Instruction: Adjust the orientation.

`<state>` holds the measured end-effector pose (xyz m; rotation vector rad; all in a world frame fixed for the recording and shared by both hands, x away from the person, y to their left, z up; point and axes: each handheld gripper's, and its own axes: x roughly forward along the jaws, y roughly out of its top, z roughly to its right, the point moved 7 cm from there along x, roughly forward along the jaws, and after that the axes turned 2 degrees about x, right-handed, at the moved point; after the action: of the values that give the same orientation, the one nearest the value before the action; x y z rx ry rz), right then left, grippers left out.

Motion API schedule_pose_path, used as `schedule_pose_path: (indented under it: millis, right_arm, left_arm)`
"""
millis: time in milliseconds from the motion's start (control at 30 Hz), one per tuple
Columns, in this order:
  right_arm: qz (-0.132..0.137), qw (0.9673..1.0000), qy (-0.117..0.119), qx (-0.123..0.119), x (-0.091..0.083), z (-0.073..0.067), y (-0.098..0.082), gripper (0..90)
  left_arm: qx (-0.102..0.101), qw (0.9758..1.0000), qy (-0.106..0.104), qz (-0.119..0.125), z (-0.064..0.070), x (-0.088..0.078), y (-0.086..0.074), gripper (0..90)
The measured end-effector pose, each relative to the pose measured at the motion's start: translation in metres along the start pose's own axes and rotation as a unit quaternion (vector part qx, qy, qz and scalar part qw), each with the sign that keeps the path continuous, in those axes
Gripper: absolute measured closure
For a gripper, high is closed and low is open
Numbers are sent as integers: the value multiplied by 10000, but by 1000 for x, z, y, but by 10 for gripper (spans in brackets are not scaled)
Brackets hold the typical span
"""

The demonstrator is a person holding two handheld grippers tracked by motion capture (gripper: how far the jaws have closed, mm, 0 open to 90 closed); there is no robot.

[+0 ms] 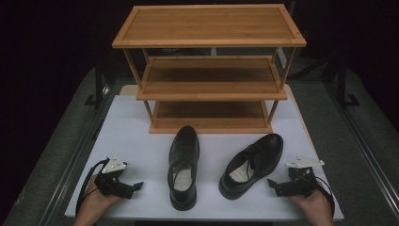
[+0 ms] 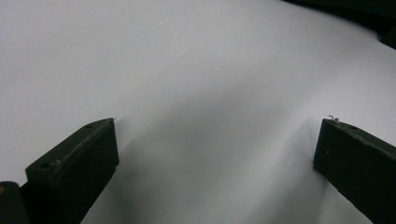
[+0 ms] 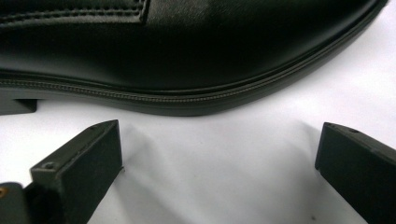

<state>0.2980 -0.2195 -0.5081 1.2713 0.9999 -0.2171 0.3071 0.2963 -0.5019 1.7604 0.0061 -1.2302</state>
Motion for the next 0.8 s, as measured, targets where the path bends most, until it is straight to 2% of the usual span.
schedule_pose_path:
  millis: [33,100,133,233,300,333,367,400,433,467,600,633,667,767,800]
  right_arm:
    - [5,10000,-20,-6,-1,0,0,17]
    - [37,10000,-1,39,-5,2,1,104]
    - [37,10000,-1,39,-5,2,1,104]
    - [95,9999,-118,78,-11,7,3,145]
    - [220,9993,-243,158,-18,14,8,234]
    - [220,9993,-243,158,-18,14,8,234]
    - [251,9992,-260,194,-21,16,11,284]
    - [306,9983,-353,341,-27,22,16,391]
    - [277,9982,-360,402,-28,24,17,460]
    - [275,9979,-336,481,-29,26,19,501]
    - [304,9977,-404,450,-30,35,27,774]
    - [304,9977,-404,450,-30,35,27,774]
    - [383,9977,-334,450,-30,40,34,887]
    - [431,9977,-287,437,-29,46,42,897]
    - [491,9974,-239,473,-28,51,50,898]
  left_arm:
    - [-4,10000,0,0,0,0,0,0]
    - [8,10000,8,3,0,0,0,0]
    - [8,10000,8,3,0,0,0,0]
    - [10,10000,9,-3,0,0,0,0]
    - [-4,10000,-1,2,0,0,0,0]
    - [-4,10000,-1,2,0,0,0,0]
    - [-2,10000,-4,-7,0,0,0,0]
    - [-1,10000,-1,-1,0,0,0,0]
    - [-1,10000,-1,-1,0,0,0,0]
    - [-3,10000,-8,-6,0,0,0,0]
    - [-4,10000,-10,-6,0,0,0,0]
    - [-4,10000,-11,-7,0,0,0,0]
    - [-5,10000,-12,-6,0,0,0,0]
    - [-6,10000,-18,-8,0,0,0,0]
    - [-8,10000,-21,-9,0,0,0,0]
